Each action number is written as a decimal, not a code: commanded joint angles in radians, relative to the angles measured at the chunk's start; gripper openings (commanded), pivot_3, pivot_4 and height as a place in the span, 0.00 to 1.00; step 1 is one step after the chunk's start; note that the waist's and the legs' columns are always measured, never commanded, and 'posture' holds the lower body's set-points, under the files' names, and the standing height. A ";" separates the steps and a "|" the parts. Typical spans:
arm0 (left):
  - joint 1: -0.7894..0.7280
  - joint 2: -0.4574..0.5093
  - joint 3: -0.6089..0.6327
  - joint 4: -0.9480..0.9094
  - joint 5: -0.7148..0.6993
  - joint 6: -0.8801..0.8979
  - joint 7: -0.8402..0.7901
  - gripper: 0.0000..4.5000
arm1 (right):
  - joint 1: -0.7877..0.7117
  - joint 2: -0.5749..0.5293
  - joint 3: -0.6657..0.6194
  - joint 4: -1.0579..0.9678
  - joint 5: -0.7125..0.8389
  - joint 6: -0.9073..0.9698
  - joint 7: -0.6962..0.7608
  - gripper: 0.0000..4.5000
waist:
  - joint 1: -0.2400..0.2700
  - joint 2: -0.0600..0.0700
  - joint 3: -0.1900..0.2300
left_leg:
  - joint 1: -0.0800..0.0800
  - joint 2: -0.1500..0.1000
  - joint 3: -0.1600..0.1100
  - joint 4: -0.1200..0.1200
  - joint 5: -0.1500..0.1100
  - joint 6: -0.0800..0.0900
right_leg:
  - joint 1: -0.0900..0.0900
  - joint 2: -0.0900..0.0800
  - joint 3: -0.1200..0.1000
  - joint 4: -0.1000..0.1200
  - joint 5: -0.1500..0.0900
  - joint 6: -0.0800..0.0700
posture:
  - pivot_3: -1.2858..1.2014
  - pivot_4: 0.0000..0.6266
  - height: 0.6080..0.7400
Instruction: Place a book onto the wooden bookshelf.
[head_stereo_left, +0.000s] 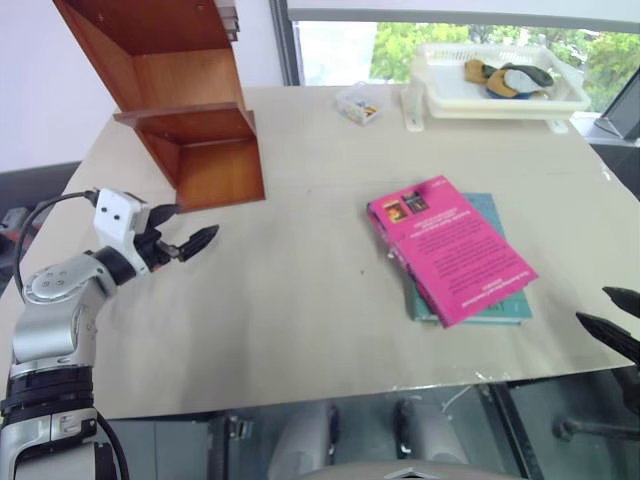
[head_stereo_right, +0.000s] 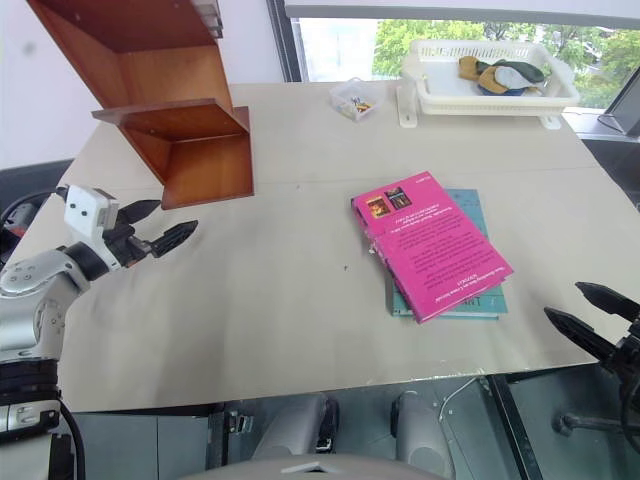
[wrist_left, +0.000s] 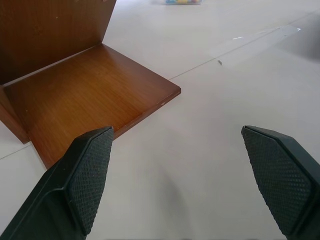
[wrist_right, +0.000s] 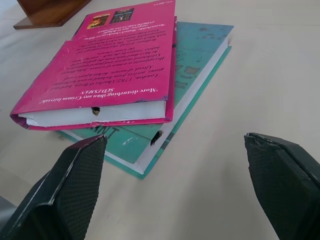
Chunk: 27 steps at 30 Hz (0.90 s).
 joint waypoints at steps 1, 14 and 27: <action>-0.015 0.003 0.010 -0.002 -0.004 -0.023 -0.008 0.98 | -0.007 -0.001 -0.033 -0.014 0.007 -0.022 -0.008 1.00 | 0.000 0.000 0.000 | 0.000 0.000 0.000 0.000 0.000 0.000 | 0.000 0.000 0.000 0.000 0.000 0.000 | 0.52 0.24 1.00; -0.011 0.000 0.021 -0.002 -0.008 -0.026 -0.020 0.98 | -0.057 -0.011 -0.014 0.034 -0.026 -0.046 -0.005 1.00 | 0.000 0.000 0.000 | 0.000 0.000 0.000 0.000 0.000 0.000 | 0.000 0.000 0.000 0.000 0.000 0.000 | 0.52 0.24 1.00; -0.004 0.004 0.021 -0.011 -0.008 -0.028 -0.027 0.98 | -0.076 -0.008 -0.007 0.046 -0.052 -0.056 -0.031 1.00 | 0.000 0.000 0.000 | 0.000 0.000 0.000 0.000 0.000 0.000 | 0.000 0.000 0.000 0.000 0.000 0.000 | 0.52 0.24 1.00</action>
